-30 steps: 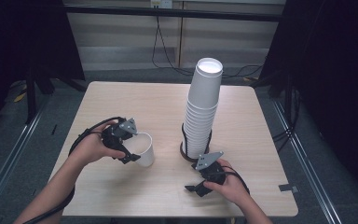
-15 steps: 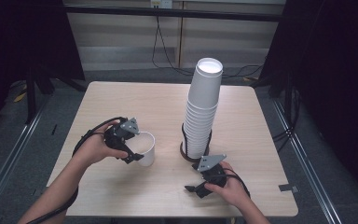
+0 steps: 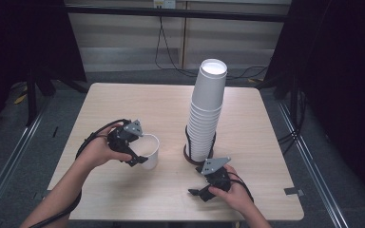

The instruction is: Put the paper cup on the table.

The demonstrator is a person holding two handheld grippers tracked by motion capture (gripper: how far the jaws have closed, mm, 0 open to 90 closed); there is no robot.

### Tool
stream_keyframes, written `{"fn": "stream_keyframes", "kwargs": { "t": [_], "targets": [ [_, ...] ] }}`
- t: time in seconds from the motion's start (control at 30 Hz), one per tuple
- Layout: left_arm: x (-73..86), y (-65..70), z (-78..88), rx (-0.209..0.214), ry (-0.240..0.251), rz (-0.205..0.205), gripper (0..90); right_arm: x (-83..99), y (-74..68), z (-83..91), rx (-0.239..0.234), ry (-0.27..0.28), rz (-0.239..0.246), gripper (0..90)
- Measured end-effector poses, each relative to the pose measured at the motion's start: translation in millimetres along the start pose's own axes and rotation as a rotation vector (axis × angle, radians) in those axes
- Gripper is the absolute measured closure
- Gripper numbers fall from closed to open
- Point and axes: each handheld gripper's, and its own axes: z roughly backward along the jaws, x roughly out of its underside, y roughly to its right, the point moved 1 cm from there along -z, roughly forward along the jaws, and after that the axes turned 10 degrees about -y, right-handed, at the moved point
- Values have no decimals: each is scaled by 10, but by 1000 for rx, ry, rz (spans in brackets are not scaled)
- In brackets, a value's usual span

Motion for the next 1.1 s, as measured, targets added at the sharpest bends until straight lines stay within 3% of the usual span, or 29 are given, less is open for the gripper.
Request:
{"fn": "stream_keyframes", "kwargs": {
  "t": [0.33,0.57,1.1],
  "targets": [
    [38,29,-40,11,28,12,88,0,1,0,0,1,2,157],
    [90,36,-90,10,15,6,108,0,1,0,0,1,2,157],
    [226,45,-103,28,50,53,132,0,1,0,0,1,2,157]
  ]
}}
